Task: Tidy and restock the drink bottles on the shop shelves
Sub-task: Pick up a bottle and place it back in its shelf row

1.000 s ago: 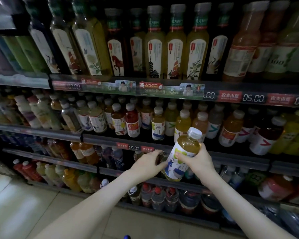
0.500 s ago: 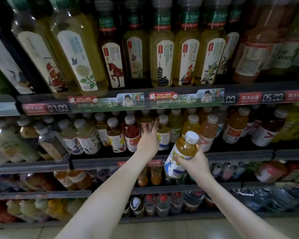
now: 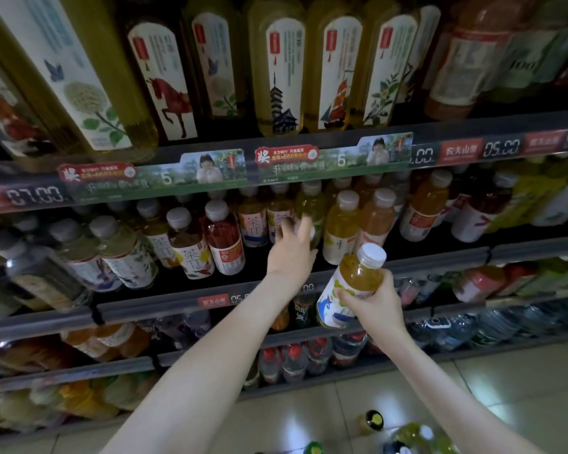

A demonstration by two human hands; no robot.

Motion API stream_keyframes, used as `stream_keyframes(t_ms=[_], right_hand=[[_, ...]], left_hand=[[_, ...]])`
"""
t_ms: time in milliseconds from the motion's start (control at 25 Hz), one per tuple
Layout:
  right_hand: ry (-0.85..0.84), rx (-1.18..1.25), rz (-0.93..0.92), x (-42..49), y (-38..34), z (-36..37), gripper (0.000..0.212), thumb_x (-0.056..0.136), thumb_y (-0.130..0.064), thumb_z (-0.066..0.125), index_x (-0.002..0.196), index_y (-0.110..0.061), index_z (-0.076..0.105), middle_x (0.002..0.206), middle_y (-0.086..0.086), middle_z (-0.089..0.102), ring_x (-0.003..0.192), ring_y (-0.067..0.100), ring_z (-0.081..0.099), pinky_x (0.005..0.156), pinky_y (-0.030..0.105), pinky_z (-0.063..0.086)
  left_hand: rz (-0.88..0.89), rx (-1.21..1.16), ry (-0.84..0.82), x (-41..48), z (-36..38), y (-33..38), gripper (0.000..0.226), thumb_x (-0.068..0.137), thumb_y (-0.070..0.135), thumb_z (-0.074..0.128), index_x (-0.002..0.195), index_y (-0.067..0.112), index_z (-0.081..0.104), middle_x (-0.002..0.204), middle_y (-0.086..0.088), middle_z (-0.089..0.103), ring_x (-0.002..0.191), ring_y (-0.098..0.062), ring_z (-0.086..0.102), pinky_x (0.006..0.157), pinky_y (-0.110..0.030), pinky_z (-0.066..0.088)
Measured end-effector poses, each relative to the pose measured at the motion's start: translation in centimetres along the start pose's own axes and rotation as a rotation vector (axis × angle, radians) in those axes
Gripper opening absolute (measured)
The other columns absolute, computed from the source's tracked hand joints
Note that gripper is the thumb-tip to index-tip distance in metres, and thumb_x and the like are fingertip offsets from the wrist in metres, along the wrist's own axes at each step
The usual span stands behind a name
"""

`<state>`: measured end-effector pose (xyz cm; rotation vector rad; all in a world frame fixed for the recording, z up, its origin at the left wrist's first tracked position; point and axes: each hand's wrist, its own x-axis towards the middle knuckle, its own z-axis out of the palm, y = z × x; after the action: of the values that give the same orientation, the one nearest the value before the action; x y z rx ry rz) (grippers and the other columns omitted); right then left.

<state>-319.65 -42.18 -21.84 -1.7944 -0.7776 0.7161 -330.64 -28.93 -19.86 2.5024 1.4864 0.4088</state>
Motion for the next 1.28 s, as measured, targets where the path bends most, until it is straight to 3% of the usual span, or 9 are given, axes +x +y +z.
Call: stream_keyframes(t_ms=[80,240,360,560,760,880,960,1080,1280], right_hand=[[0.021,-0.013,-0.012,0.1,-0.4,-0.1,0.060,0.070,-0.020,0.084,0.114,-0.020,0.043,0.100,-0.004,0.060,0.087,0.012,0.058,0.073,0.026,0.040],[0.004,-0.012,-0.030,0.4,-1.0,-0.3,0.063,0.070,-0.019,0.083,0.117,-0.021,0.042,0.099,-0.007,0.057,0.086,0.009,0.055,0.076,0.023,0.039],[-0.003,0.004,-0.032,0.7,-1.3,0.0,0.066,0.070,-0.019,0.083,0.122,-0.018,0.042,0.102,-0.006,0.057,0.090,0.011,0.055,0.078,0.025,0.040],[0.026,0.057,0.000,1.6,-1.7,1.9,0.066,0.069,-0.025,0.084,0.122,-0.019,0.043,0.107,-0.002,0.062,0.098,0.018,0.060,0.081,0.030,0.045],[-0.016,0.087,-0.072,1.3,-3.4,3.9,0.068,0.067,-0.021,0.085,0.120,-0.023,0.043,0.097,-0.016,0.055,0.088,0.005,0.055,0.077,0.022,0.041],[-0.066,0.097,-0.133,0.7,-3.8,6.5,0.066,0.068,-0.020,0.085,0.117,-0.029,0.041,0.100,-0.020,0.055,0.088,-0.007,0.055,0.070,0.004,0.040],[-0.091,0.122,-0.151,0.3,-3.8,9.0,0.069,0.069,-0.019,0.085,0.120,-0.029,0.040,0.109,-0.013,0.057,0.096,-0.002,0.056,0.079,0.009,0.042],[-0.099,0.176,-0.169,0.1,-3.9,13.0,0.078,0.071,-0.018,0.083,0.133,-0.021,0.037,0.123,-0.006,0.054,0.111,0.008,0.054,0.093,0.023,0.042],[0.006,0.182,-0.228,1.6,-4.0,18.0,0.073,0.075,-0.018,0.081,0.132,-0.016,0.035,0.126,-0.002,0.052,0.116,0.014,0.053,0.088,0.016,0.041]], left_hand=[[0.071,-0.028,0.022,-2.4,1.0,-0.2,0.067,0.094,0.028,0.056,0.145,0.012,0.017,0.142,-0.027,0.026,0.132,-0.044,0.033,0.097,-0.042,0.045],[0.149,-0.118,0.142,-3.3,1.8,-2.1,0.073,0.077,0.018,0.077,0.131,0.005,0.029,0.124,-0.031,0.045,0.114,-0.049,0.050,0.090,-0.047,0.051],[0.069,-0.194,0.078,-1.7,0.9,-1.8,0.064,0.090,0.023,0.062,0.139,0.003,0.026,0.136,-0.026,0.033,0.124,-0.044,0.040,0.097,-0.042,0.043],[-0.121,-0.338,0.131,2.2,0.0,-1.5,0.060,0.095,0.017,0.051,0.146,0.012,0.021,0.143,-0.028,0.021,0.107,-0.052,0.050,0.080,-0.046,0.047],[-0.090,-0.240,0.090,1.8,0.4,-2.6,0.072,0.095,0.025,0.052,0.152,0.022,0.008,0.151,-0.023,0.018,0.126,-0.046,0.039,0.085,-0.047,0.048],[0.060,-0.080,0.354,-1.4,0.3,-5.8,0.082,0.082,0.004,0.061,0.150,0.023,0.018,0.147,-0.027,0.029,0.135,-0.044,0.030,0.100,-0.057,0.040],[0.083,0.121,0.494,-2.3,-0.3,-9.3,0.078,0.075,0.002,0.062,0.145,0.018,0.032,0.142,-0.030,0.037,0.135,-0.044,0.026,0.108,-0.062,0.025],[0.068,0.298,0.484,-1.6,-2.2,-13.1,0.061,0.080,0.022,0.049,0.141,0.019,0.044,0.138,-0.030,0.043,0.134,-0.046,0.030,0.103,-0.069,0.010],[0.079,0.234,0.390,-0.7,-3.5,-13.8,0.071,0.069,0.010,0.063,0.136,-0.004,0.045,0.110,-0.032,0.053,0.112,-0.048,0.047,0.098,-0.071,0.030]])
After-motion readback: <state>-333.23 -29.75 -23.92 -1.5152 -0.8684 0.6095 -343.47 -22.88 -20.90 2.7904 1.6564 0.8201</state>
